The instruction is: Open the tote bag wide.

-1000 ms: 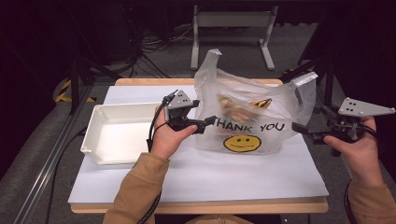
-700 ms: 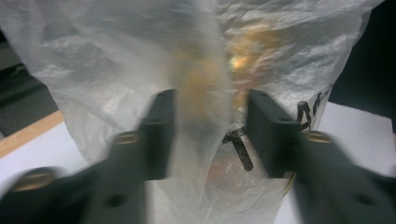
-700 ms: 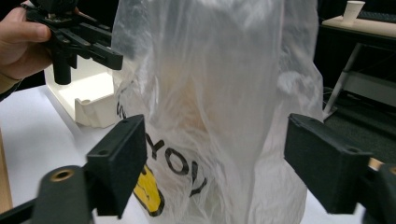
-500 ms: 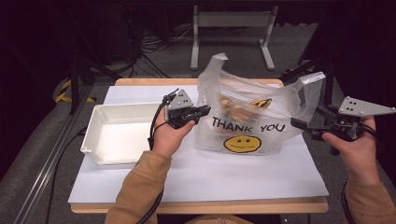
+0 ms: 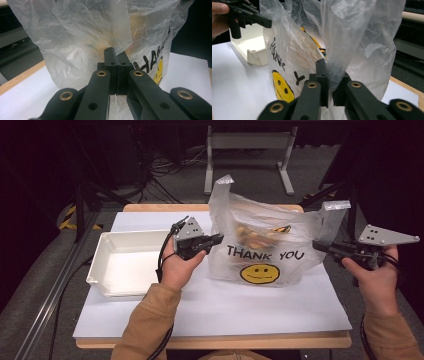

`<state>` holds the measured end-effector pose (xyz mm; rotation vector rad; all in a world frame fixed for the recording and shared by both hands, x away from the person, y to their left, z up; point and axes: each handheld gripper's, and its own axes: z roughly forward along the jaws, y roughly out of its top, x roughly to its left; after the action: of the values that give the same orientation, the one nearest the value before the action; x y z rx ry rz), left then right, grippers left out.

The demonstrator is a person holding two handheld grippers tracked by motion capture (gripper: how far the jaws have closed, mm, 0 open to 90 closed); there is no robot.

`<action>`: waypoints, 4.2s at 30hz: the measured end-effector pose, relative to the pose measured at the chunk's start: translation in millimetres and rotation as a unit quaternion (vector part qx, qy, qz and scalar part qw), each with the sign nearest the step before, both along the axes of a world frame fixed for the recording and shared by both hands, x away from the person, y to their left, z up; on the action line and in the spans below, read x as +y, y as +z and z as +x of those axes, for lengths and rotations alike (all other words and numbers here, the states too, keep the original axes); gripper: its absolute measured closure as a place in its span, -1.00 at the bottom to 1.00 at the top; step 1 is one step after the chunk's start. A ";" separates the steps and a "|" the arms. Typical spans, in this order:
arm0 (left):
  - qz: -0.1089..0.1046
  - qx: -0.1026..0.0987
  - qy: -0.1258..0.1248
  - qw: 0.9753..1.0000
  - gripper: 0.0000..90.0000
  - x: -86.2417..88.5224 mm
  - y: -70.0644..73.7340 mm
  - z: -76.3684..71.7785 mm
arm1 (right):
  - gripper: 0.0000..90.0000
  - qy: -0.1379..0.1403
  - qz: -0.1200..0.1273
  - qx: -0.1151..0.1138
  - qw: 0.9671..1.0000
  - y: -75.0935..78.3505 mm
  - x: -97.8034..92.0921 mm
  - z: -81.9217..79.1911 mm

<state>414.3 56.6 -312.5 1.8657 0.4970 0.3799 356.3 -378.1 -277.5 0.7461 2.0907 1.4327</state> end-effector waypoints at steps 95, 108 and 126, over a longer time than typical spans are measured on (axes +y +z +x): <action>0.042 0.113 0.025 0.992 -0.26 -18.4 -57.9 -12.0 | -0.08 -0.014 0.007 0.095 0.995 -65.3 5.3 10.1; 0.017 0.091 0.023 0.995 -0.41 -4.9 -37.9 -28.9 | -0.70 -0.026 0.026 0.035 0.999 -28.2 -1.3 -14.0; -0.009 0.102 0.021 0.995 -0.44 19.3 -31.3 -35.4 | -0.85 -0.002 0.068 0.030 0.997 3.5 -1.5 2.9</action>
<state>378.8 75.8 -343.8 1.8882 0.6768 0.2127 359.2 -379.5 -274.0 0.8559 2.0495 1.5808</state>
